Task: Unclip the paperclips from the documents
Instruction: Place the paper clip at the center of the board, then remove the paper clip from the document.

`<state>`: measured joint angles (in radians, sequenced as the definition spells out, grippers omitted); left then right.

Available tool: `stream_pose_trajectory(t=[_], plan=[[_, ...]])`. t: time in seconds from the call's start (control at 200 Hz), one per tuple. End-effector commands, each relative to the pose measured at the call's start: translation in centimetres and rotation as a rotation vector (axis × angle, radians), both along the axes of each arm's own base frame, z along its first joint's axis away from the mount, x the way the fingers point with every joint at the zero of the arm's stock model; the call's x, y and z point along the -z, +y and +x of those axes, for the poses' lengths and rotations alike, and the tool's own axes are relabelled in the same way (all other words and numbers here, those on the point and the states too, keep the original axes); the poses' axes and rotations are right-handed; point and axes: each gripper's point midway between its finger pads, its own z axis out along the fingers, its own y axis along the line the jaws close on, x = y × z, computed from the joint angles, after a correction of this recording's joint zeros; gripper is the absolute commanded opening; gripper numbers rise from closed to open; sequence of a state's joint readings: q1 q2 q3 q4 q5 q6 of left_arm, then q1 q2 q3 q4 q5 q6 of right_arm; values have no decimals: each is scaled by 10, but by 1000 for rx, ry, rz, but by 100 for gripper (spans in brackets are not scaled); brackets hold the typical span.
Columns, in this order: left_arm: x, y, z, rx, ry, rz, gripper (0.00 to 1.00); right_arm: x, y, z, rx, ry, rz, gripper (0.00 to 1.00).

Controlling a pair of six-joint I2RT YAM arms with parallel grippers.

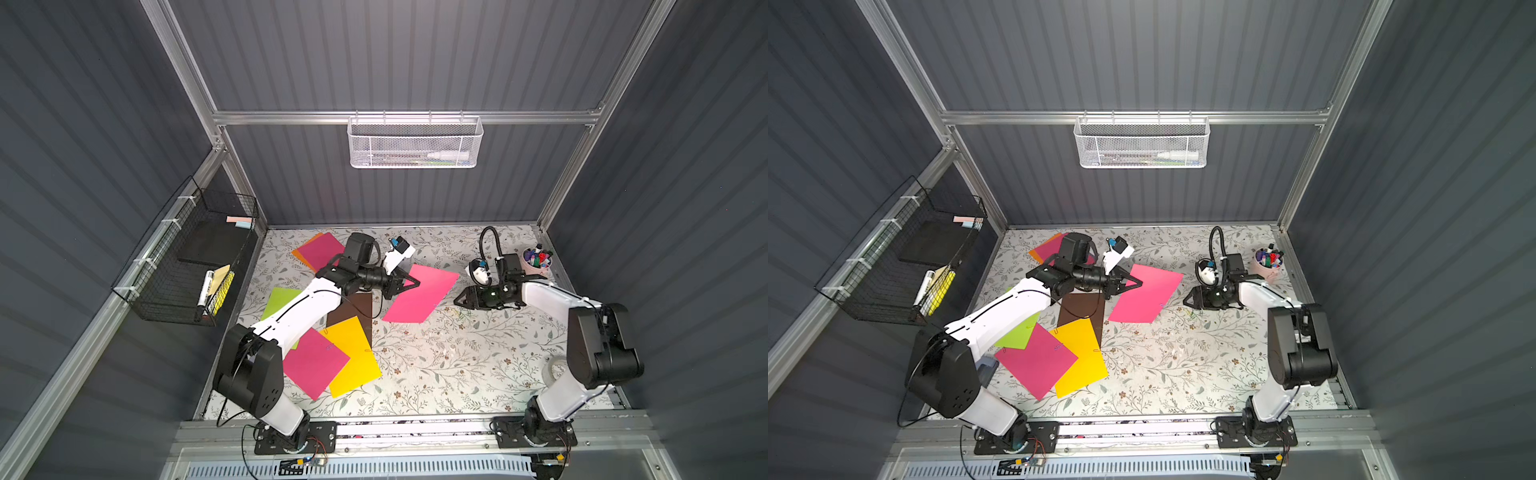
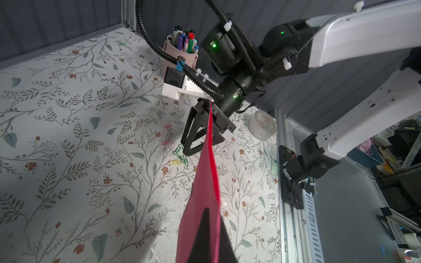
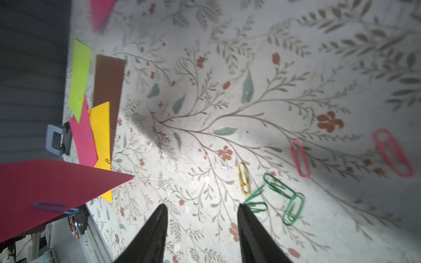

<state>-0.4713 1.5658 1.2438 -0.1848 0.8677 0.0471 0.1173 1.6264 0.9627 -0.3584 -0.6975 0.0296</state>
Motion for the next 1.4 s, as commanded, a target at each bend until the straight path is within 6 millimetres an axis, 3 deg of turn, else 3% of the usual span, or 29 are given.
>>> stream_pose_trajectory(t=[0.0, 0.37, 0.64, 0.89, 1.02, 1.396], plan=[[-45, 3, -1, 9, -65, -96, 0, -42, 18, -9, -116, -179, 138, 54], [-83, 6, -2, 61, -117, -166, 0, -106, 37, -33, -266, -556, 358, 57], [-88, 5, -5, 93, -117, -184, 0, -142, 46, -31, -339, -692, 449, 57], [-91, 6, -6, 103, -118, -199, 0, -147, 54, -44, -432, -665, 515, 50], [-91, 5, -8, 116, -111, -207, 0, -147, 61, -48, -469, -641, 535, 42], [-96, 12, -6, 100, -112, -217, 0, -141, 64, -46, -469, -606, 531, 26]])
